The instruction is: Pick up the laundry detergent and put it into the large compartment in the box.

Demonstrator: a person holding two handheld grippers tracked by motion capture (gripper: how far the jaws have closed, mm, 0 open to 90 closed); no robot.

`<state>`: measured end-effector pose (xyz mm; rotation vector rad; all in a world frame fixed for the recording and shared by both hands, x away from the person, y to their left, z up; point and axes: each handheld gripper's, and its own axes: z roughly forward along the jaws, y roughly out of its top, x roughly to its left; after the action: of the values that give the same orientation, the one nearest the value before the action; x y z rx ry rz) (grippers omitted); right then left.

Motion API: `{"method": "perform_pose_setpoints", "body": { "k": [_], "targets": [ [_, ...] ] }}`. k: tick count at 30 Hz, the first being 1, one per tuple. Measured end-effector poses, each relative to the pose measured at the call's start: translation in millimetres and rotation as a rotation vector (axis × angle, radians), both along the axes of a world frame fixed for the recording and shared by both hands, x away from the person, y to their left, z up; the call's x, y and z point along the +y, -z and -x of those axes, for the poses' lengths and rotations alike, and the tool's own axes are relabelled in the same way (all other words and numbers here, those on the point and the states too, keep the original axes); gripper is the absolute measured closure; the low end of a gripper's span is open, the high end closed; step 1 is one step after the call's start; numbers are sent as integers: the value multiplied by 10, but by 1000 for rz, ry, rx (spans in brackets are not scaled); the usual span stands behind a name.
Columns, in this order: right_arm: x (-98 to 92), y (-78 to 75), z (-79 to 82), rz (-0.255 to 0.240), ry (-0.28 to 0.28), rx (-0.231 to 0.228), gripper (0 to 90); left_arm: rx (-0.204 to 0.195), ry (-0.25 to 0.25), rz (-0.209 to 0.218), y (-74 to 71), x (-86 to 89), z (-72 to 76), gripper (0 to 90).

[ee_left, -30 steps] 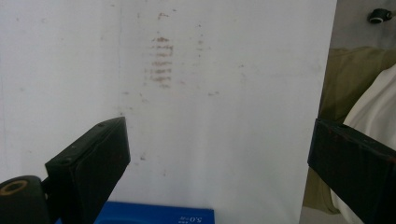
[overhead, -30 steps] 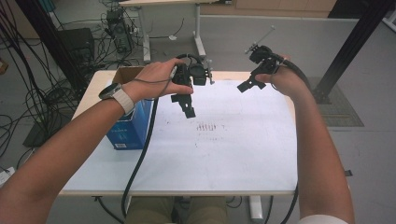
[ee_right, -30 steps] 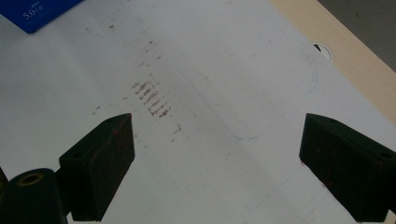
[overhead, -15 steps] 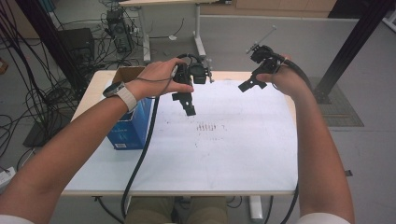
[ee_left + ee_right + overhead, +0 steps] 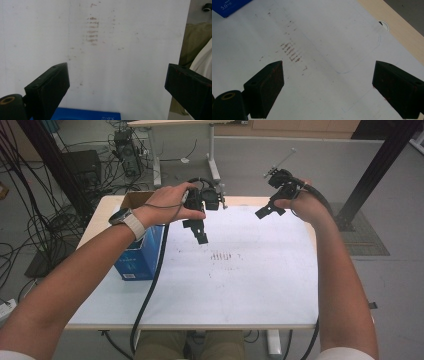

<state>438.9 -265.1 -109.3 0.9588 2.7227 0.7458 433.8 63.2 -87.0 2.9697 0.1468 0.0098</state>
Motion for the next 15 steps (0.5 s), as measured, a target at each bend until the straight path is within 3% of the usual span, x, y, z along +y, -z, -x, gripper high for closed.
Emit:
{"method": "perform_pose_setpoints", "body": {
  "k": [15],
  "targets": [
    [-23,64,8,-6,7,7,100,-6,-9,7,31,14,14,61]
  ]
}}
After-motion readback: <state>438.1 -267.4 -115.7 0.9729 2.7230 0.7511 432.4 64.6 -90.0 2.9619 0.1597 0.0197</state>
